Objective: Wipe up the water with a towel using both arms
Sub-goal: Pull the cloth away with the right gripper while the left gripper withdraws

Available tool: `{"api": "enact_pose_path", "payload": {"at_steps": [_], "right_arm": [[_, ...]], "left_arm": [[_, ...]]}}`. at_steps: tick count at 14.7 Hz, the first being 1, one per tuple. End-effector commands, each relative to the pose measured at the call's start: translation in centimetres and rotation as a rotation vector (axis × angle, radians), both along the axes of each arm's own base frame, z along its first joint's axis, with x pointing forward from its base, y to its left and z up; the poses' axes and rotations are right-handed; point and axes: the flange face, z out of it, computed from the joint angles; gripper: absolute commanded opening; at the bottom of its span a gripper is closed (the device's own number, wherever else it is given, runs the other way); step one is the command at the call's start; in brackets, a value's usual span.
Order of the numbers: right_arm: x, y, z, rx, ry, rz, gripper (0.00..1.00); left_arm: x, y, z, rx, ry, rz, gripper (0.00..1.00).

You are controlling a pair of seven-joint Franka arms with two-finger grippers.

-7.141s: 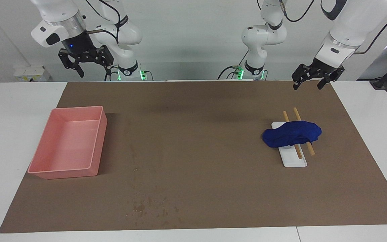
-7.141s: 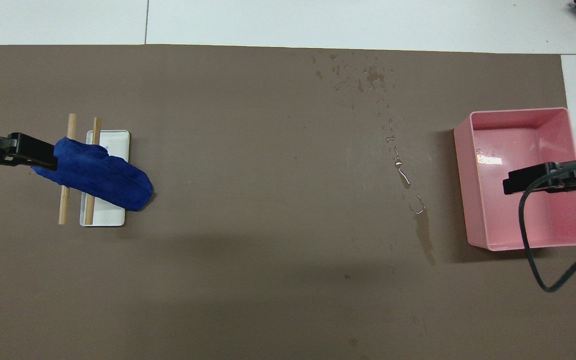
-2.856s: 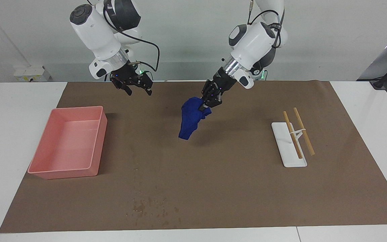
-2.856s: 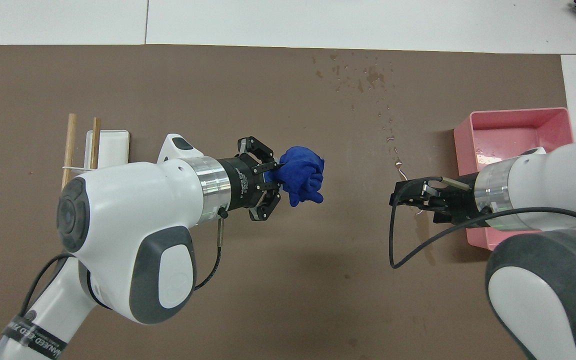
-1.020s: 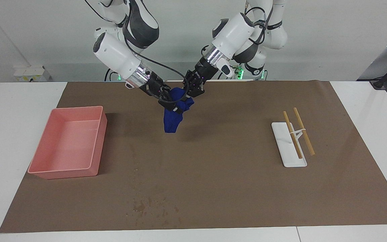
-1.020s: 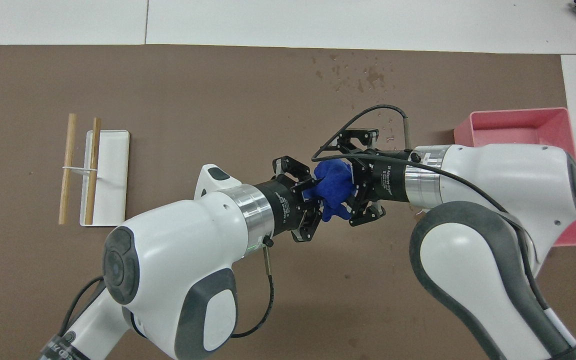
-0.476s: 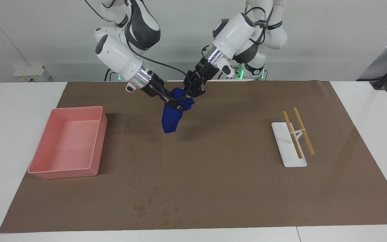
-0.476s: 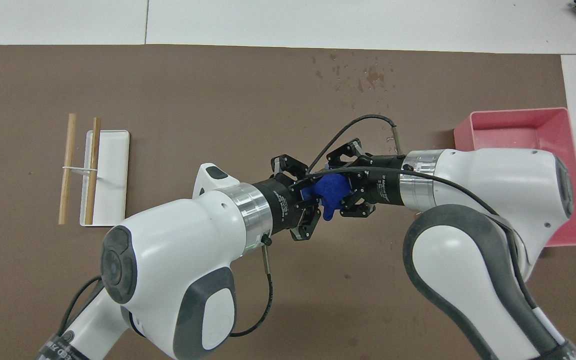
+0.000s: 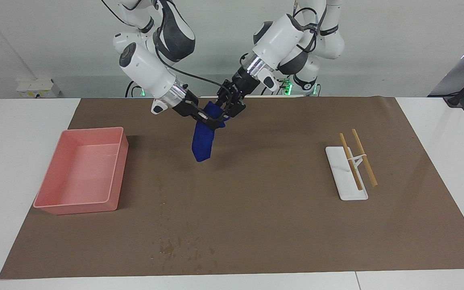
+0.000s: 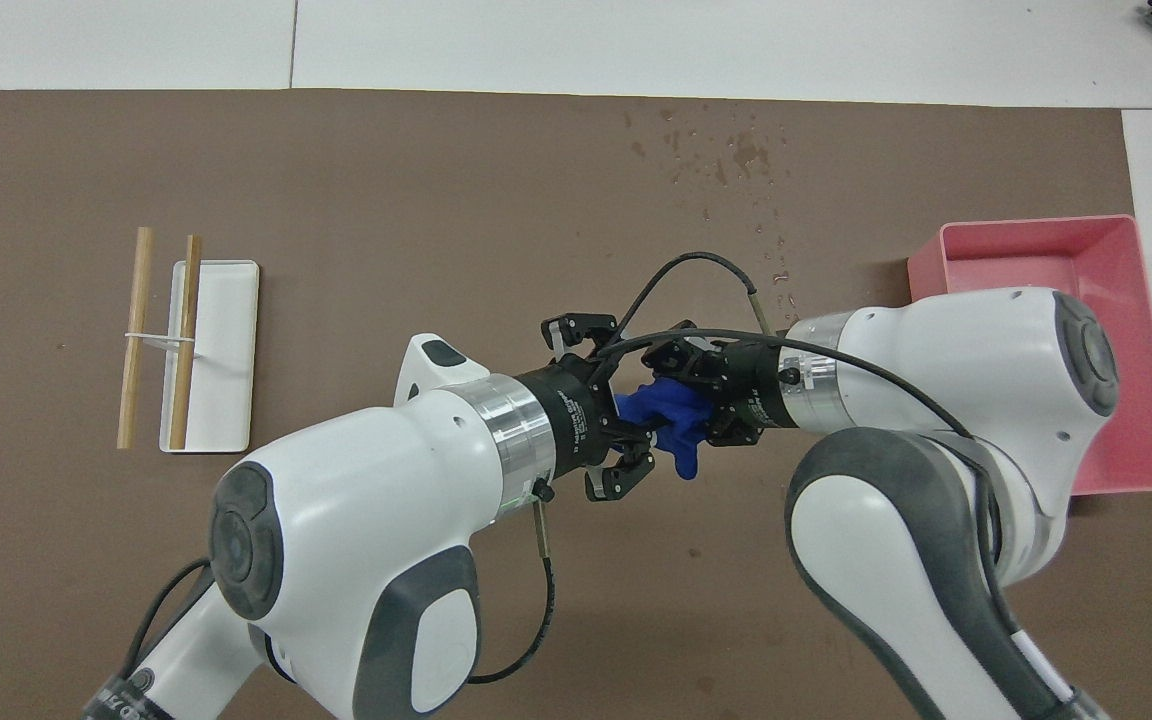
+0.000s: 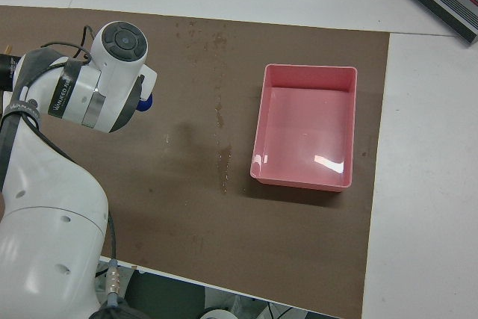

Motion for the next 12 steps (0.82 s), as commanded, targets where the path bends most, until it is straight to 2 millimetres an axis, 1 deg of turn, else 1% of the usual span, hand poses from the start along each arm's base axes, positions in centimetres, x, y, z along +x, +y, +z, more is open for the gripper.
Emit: {"api": "enact_pose_path", "payload": {"at_steps": [1,2,3,4,6,7,8,9,10,11,12], "right_arm": [[-0.8,-1.0,-0.9,-0.142,-0.063,0.285,0.00],[-0.6,-2.0,-1.1,-0.153,-0.063,0.313,0.00],[-0.6,-2.5,-1.1,-0.158,-0.076,0.357,0.00],[-0.5,-3.6,-1.4,-0.179,-0.087,0.432,0.00],[-0.8,-5.6,-2.1,-0.275,-0.098,0.645,0.00],[-1.2,-6.1,-2.4,-0.310,-0.087,0.746,0.00],[-1.6,-6.5,-2.8,-0.309,-0.056,0.797,0.00],[-2.2,-7.1,-3.4,-0.300,-0.008,0.816,0.00],[-3.0,-7.3,-4.1,-0.294,0.031,0.831,0.00],[-4.1,-7.6,-4.6,-0.292,0.059,0.842,0.00],[-5.2,-8.1,-5.3,-0.299,0.077,0.883,0.00]], "left_arm": [[0.3,0.5,1.4,-0.031,-0.014,0.024,1.00],[0.4,0.6,1.4,-0.027,-0.018,0.025,1.00],[0.6,0.7,1.5,-0.024,-0.024,0.023,1.00],[0.9,1.0,1.4,-0.015,-0.033,0.020,1.00],[2.3,2.7,1.6,0.071,-0.122,-0.030,1.00],[2.9,3.4,1.4,0.116,-0.141,-0.057,1.00],[3.8,4.5,1.7,0.146,-0.139,-0.063,1.00],[5.3,6.4,1.7,0.172,-0.124,-0.054,1.00],[6.2,7.9,1.8,0.203,-0.132,-0.068,1.00],[7.2,9.4,1.8,0.254,-0.165,-0.118,1.00],[7.6,10.5,1.5,0.318,-0.207,-0.205,1.00]]}}
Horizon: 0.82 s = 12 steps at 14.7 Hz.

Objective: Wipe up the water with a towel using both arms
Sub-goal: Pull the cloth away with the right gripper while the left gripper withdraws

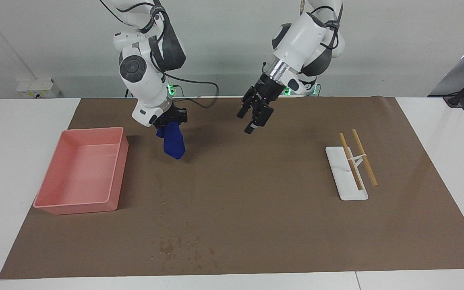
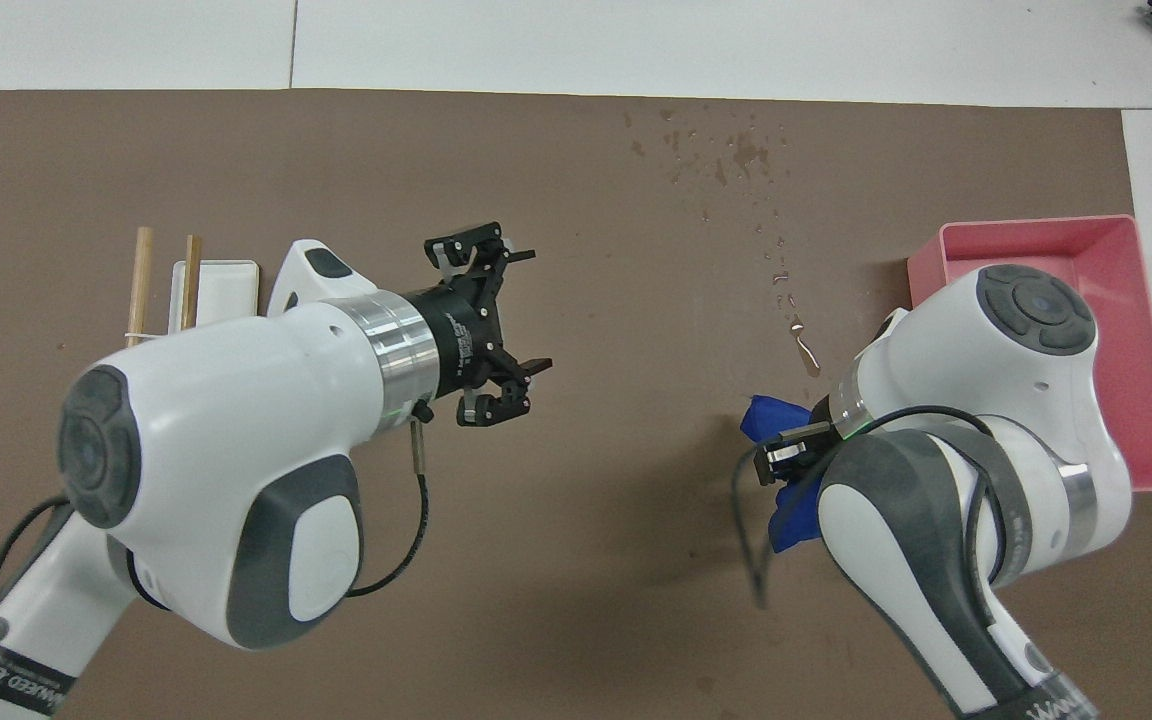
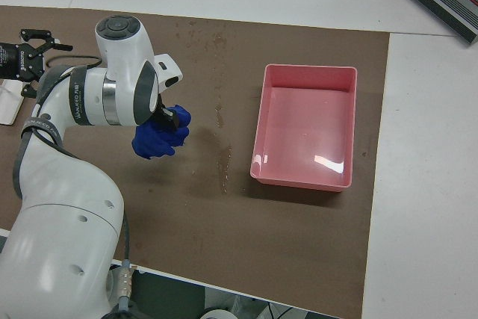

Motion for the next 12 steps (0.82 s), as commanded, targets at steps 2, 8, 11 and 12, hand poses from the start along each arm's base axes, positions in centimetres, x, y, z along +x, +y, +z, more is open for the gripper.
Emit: {"api": "enact_pose_path", "payload": {"at_steps": [2,8,11,12], "right_arm": [[-5.0,-2.3,-2.5,-0.065,0.053,0.170,0.00],[-4.6,-10.3,-5.2,-0.093,0.032,0.362,0.00],[-3.9,-12.6,-6.6,-0.089,0.018,0.315,0.00],[-3.9,-12.6,-7.7,-0.091,0.017,0.306,0.00]], "left_arm": [[1.2,2.9,0.1,0.243,-0.140,-0.358,1.00],[2.3,7.3,0.1,0.576,-0.227,-0.806,1.00],[2.4,9.5,-0.2,0.728,-0.200,-1.000,1.00],[2.4,10.1,-0.3,0.759,-0.209,-1.106,1.00]]}}
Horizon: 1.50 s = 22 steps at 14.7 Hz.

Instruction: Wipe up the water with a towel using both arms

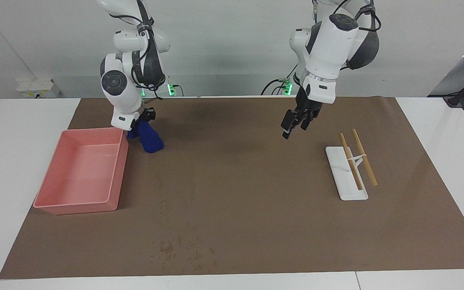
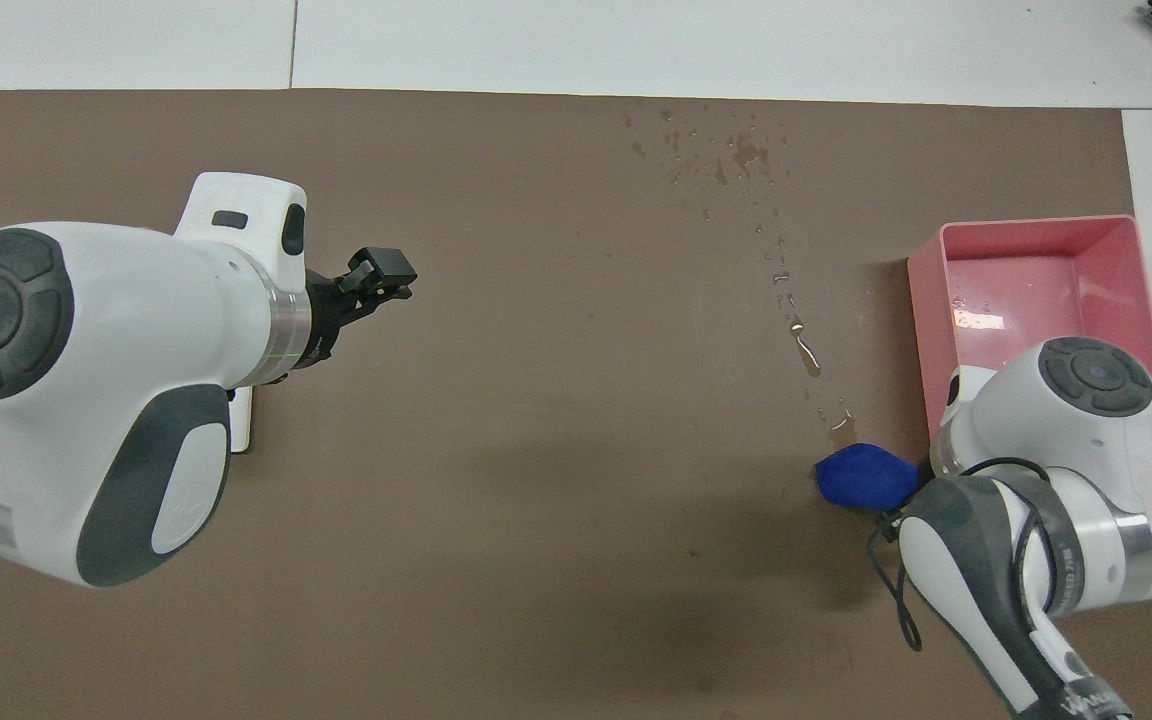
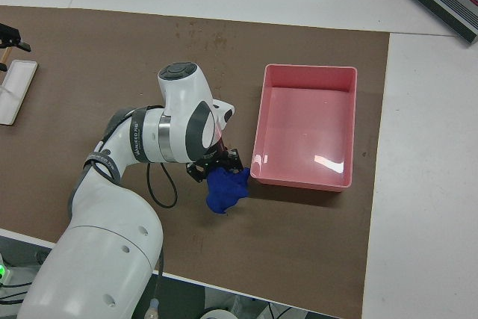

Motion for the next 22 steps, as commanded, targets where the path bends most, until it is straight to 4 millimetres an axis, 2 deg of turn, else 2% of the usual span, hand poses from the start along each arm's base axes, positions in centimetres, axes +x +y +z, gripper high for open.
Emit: {"api": "enact_pose_path", "payload": {"at_steps": [1,5,7,9,10,14,16,19,22], "right_arm": [[-0.1,-0.6,-2.2,-0.011,-0.033,-0.003,0.00],[-0.1,1.3,-3.3,-0.024,-0.044,-0.056,0.00],[-0.4,1.7,-3.5,-0.024,-0.039,-0.057,0.00],[-0.8,2.2,-3.7,0.029,-0.024,-0.143,0.00],[-0.8,2.3,-3.7,0.040,-0.020,-0.178,0.00],[-0.8,1.9,-4.1,0.053,-0.047,-0.203,0.00],[-0.3,2.0,-4.5,0.071,-0.125,-0.208,0.00],[0.8,3.9,-4.5,0.098,-0.231,-0.181,0.00],[2.2,5.7,-4.6,0.119,-0.319,-0.160,0.00]], "left_arm": [[0.3,2.9,0.3,0.126,0.025,-0.252,1.00],[1.4,8.5,1.5,0.198,0.107,-0.537,1.00],[1.9,11.4,3.0,0.213,0.135,-0.639,1.00],[2.4,15.2,3.5,0.203,0.141,-0.607,1.00],[2.5,16.3,3.6,0.195,0.143,-0.587,1.00],[2.5,16.7,3.9,0.174,0.155,-0.576,1.00],[3.0,16.6,5.8,0.154,0.190,-0.581,1.00],[3.0,16.8,8.2,0.157,0.201,-0.628,1.00],[3.2,17.7,8.4,0.147,0.190,-0.626,1.00]]}}
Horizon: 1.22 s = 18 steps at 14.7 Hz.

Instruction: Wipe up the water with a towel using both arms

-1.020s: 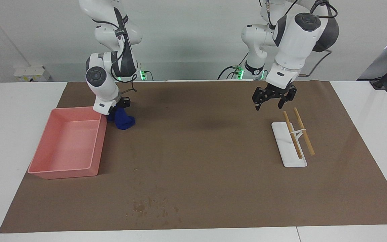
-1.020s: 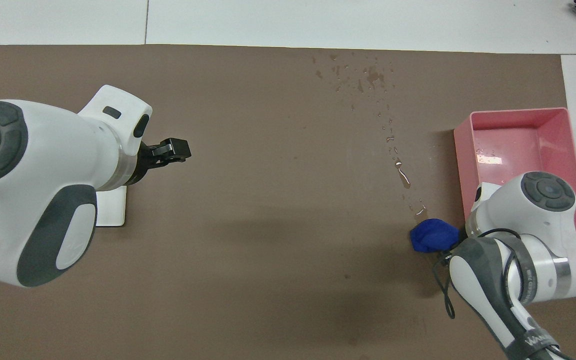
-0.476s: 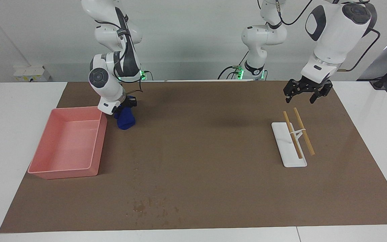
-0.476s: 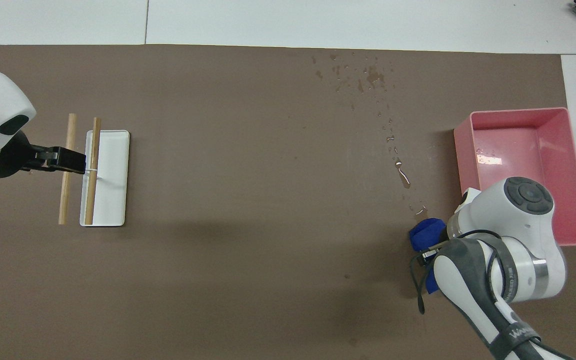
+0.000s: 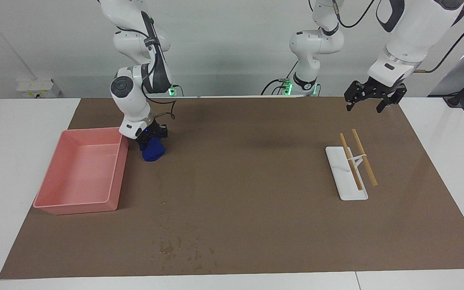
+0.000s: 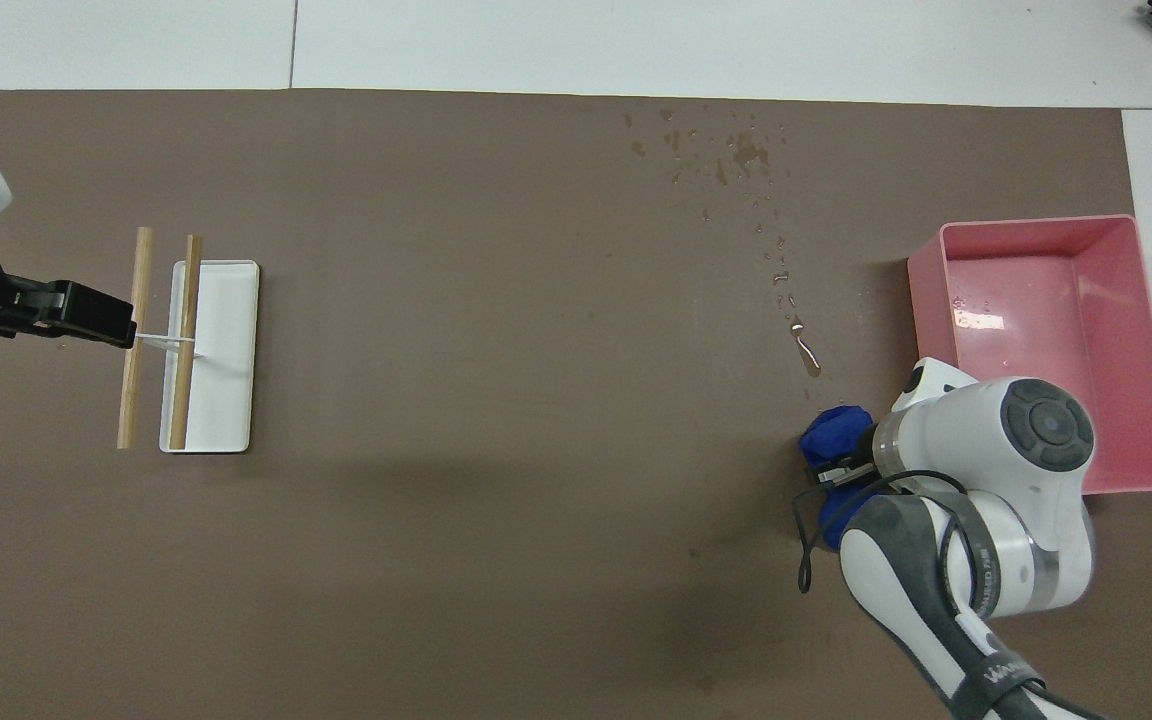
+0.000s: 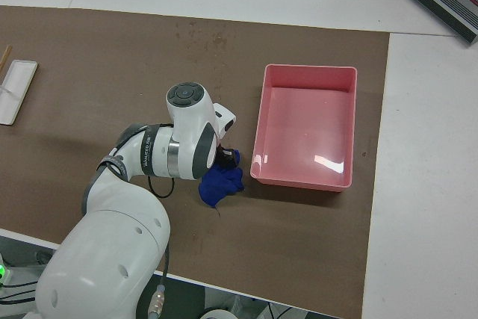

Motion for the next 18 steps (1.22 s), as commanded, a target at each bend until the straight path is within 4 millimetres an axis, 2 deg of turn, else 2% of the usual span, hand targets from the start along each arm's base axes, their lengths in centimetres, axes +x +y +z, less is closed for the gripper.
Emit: {"api": "enact_pose_path", "payload": {"at_steps": [1,3,6,9,12,16,18], "right_arm": [[1.4,1.3,-0.8,0.020,-0.063,-0.007,0.00],[3.4,1.7,-1.6,0.029,-0.113,-0.002,0.00],[6.9,2.8,-0.9,0.043,-0.154,0.017,0.00],[9.7,3.0,-0.5,0.053,-0.187,0.032,0.00],[12.2,2.9,0.0,0.062,-0.219,0.028,0.00],[16.3,3.1,-1.8,0.071,-0.236,0.045,0.00],[18.3,2.5,-2.9,0.074,-0.244,0.038,0.00]], "left_arm": [[0.6,0.5,0.2,-0.017,0.010,-0.014,1.00],[0.5,0.7,0.3,-0.013,0.005,-0.011,1.00],[-0.1,0.6,-0.3,-0.010,0.023,-0.012,1.00],[-1.0,0.6,-1.1,-0.005,0.048,-0.009,1.00],[-1.0,0.6,-1.1,-0.005,0.046,-0.009,1.00],[-1.0,0.6,-1.1,-0.005,0.046,-0.009,1.00],[-1.0,0.6,-1.1,-0.005,0.046,-0.009,1.00]]}}
